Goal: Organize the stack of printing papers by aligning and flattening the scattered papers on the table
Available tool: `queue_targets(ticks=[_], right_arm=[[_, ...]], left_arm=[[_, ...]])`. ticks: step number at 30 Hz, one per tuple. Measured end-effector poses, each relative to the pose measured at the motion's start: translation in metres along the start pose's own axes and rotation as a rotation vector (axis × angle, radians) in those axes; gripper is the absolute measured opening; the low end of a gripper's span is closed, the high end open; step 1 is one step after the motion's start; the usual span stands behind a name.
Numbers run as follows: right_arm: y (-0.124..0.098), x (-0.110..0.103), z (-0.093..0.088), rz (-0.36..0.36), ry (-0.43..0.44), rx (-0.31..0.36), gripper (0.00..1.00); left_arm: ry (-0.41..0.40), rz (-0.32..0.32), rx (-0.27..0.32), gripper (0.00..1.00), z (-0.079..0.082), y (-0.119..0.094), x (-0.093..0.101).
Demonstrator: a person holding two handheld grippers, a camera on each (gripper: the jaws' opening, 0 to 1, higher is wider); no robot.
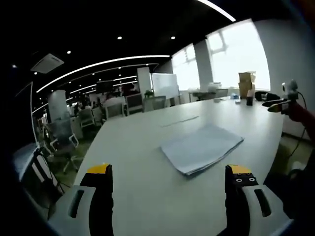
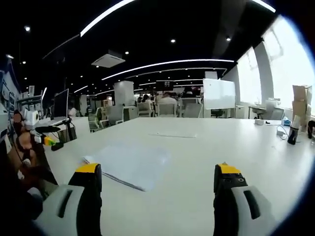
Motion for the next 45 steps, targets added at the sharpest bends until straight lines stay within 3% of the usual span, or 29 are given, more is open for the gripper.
queue_targets(ticks=[17,28,45], right_arm=[[-0.009,0.003,0.000,-0.012,-0.011,-0.010,0.90],[-0.015,0.005,0.000,-0.018,-0.017,-0.010,0.90],[-0.027,0.009,-0.003,-0.039,-0.018,-0.023,0.90]], left_arm=[[0.023,0.000,-0.034,0.97,-0.006,-0.012,0.000],[-0.007,-0.023,-0.046,0.97,-0.011,-0.022,0.001],[-0.013,0.009,-0.078,0.97,-0.022,-0.040,-0.007]])
Point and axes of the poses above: the point that each gripper's makers call its tool centre point, and the gripper's own axes: y roughly forward along the fingers, x roughly to its right, z roughly out of its top, the point moved 3 cm from there along -y, roughly backward along the fingers, and after that the axes turned 2 degrees about -x, right-handed, at the moved point
